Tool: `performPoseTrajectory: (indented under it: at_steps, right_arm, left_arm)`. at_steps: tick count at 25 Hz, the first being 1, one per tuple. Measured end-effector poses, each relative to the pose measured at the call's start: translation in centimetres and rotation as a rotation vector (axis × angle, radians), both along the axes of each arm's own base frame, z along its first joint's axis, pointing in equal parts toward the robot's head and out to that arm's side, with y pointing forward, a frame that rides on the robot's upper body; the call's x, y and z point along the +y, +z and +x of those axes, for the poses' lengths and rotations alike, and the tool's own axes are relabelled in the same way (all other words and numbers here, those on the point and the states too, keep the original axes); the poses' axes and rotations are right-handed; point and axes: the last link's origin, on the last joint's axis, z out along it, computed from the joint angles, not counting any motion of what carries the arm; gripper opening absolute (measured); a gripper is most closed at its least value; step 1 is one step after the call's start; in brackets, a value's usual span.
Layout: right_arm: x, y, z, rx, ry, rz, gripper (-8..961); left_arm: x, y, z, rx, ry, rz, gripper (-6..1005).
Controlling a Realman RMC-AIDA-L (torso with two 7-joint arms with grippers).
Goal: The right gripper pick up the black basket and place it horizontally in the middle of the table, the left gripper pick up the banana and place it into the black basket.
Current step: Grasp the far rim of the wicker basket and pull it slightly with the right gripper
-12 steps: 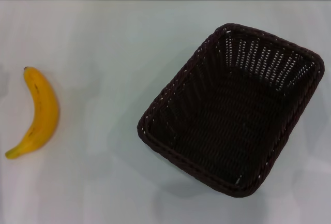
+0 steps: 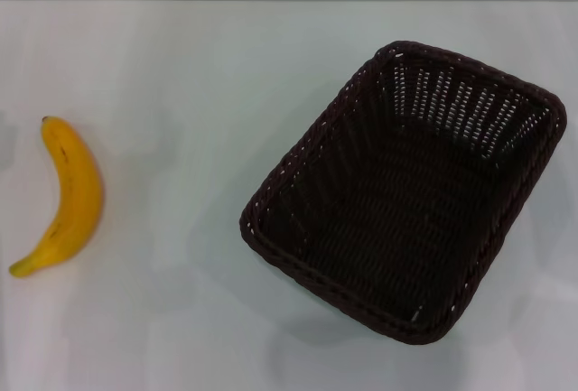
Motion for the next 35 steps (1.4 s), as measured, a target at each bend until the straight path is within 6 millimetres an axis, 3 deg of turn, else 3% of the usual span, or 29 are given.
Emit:
performPoseTrajectory:
  at_steps: [6,11,21,27,35]
  right_arm:
    - [0.1,0.1,-0.2,0.001,0.004,-0.005,857]
    - [1.3,0.8,-1.4,0.003,-0.003,-0.11,858]
    - [3.4,4.9,-5.3,-0.082,-0.129,-0.359,854]
    - [3.7,6.1,-8.2,-0.159,-0.187,-0.558,854]
    - [3.0,7.2,-11.0,-0.127,-0.106,-0.868,853]
  left_arm:
    - [0.0,0.0,0.0,-0.003,0.0,-0.001,881]
    - [0.0,0.0,-0.1,-0.003,0.002,0.0,881]
    - [0.0,0.0,-0.2,-0.023,-0.002,-0.001,881]
    - [0.0,-0.1,-0.2,-0.029,-0.005,-0.004,880]
    - [0.2,-0.3,0.2,-0.03,-0.018,-0.014,880]
